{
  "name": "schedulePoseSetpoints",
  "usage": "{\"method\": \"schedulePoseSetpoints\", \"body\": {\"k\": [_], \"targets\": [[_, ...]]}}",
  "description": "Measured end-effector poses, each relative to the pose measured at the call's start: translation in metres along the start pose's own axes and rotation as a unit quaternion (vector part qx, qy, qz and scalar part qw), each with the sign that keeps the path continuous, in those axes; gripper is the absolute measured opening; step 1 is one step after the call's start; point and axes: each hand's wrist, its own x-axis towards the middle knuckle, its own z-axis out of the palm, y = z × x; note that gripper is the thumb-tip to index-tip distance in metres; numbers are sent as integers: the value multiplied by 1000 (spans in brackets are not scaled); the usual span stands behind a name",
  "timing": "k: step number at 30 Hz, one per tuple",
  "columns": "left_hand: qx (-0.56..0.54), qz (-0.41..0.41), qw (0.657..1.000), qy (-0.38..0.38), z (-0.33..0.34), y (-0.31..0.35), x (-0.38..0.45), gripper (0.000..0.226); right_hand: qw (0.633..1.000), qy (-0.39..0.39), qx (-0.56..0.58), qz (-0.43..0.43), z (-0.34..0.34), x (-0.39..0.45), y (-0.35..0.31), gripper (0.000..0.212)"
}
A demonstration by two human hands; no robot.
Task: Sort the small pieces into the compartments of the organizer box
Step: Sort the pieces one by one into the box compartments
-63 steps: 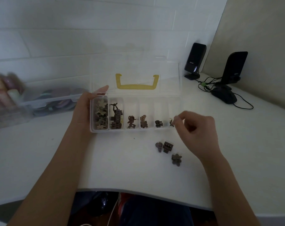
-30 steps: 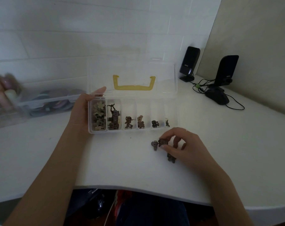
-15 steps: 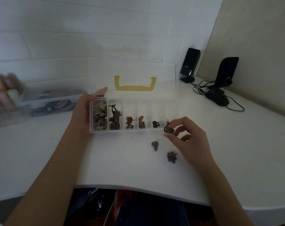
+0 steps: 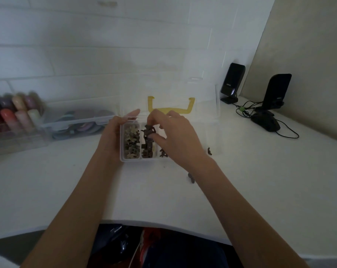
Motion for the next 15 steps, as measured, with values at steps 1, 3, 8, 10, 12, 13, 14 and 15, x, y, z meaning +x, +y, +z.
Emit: {"method": "schedulePoseSetpoints", "body": {"k": [1,3,8,10,12,13,14,15], "targets": [[-3,-4,1000,12,-3,0,2,41,999,6,-33,-13,6,0,2,9],[-17,-29,999,27,-5,1,4,40,995,16,-93,-32,16,-1,4,4],[-22,-34,999,14,-8,0,11,37,998,-16,-53,-18,17,-16,16,29],[-19,-34,999,2,-8,-1,11,34,998,22,46,36,-1,-25,23,32],[-11,-20,1000,18,-9,-3,11,31,987,92,99,86,-25,-40,30,26],[-5,-16,999,31,-10,-3,12,31,981,113,114,107,-37,-49,35,22],[-2,-18,999,36,-10,-3,13,31,977,120,123,124,-47,-60,39,19],[3,-19,999,35,-10,-2,15,31,976,115,125,135,-55,-72,41,15]]}}
